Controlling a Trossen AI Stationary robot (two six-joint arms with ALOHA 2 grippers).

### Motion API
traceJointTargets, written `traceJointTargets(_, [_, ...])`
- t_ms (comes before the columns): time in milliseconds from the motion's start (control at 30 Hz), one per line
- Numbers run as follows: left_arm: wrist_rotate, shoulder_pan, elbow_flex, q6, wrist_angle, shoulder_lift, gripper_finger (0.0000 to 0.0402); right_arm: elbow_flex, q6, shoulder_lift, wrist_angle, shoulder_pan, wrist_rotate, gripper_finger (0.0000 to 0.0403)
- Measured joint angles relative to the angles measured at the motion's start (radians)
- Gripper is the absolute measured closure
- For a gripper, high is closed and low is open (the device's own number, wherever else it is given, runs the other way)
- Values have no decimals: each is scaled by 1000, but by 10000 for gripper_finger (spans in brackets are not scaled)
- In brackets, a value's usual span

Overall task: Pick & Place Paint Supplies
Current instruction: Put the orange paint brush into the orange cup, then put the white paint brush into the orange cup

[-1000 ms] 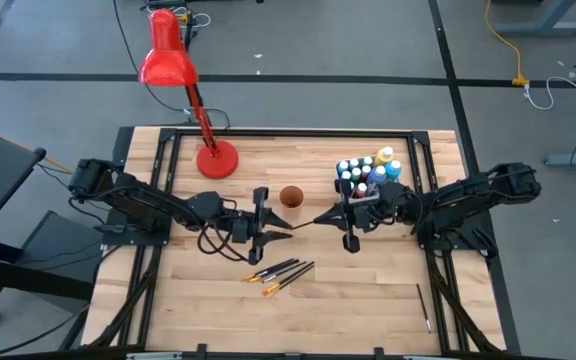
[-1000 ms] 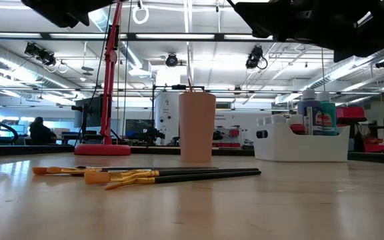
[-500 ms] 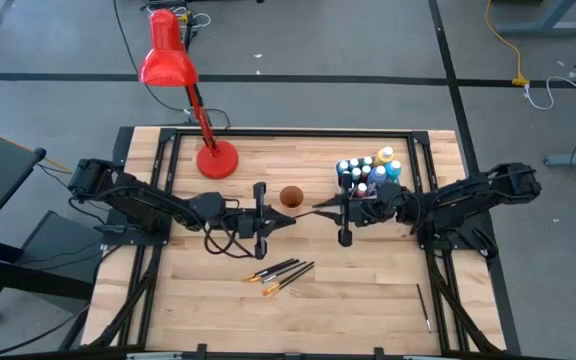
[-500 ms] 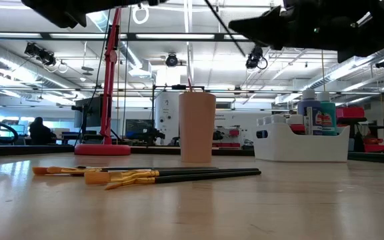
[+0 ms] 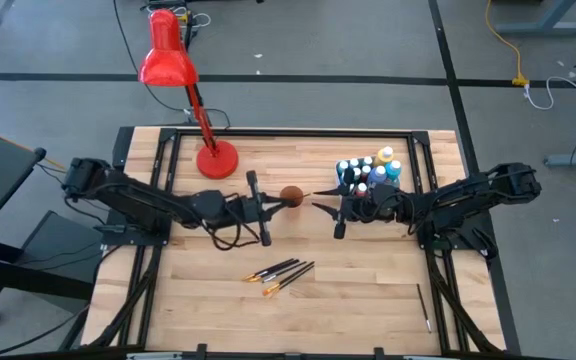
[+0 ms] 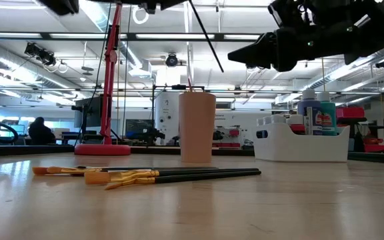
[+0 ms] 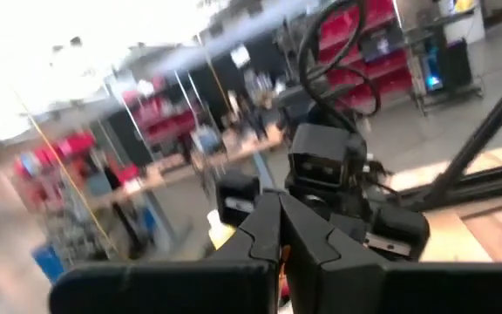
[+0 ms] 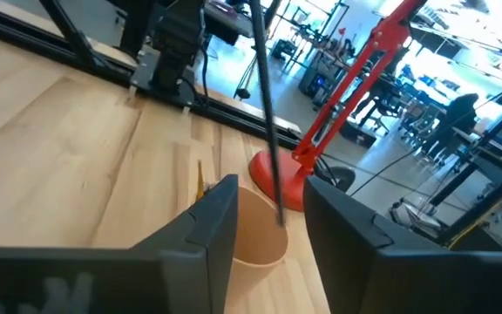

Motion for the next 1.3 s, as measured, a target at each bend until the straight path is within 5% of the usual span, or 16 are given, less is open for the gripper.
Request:
traceJointTargets(233, [-7, 48, 156, -265, -545, -20, 396, 0, 0, 0, -16, 0, 0, 266])
traceJointTargets(833, [14, 125, 137, -339, -573, 47, 356, -1, 0, 0, -45, 0, -15, 266])
traceJointTargets(1300, [-67, 117, 136, -252, -642, -27, 373, -1, 0, 0, -44, 0, -17, 266])
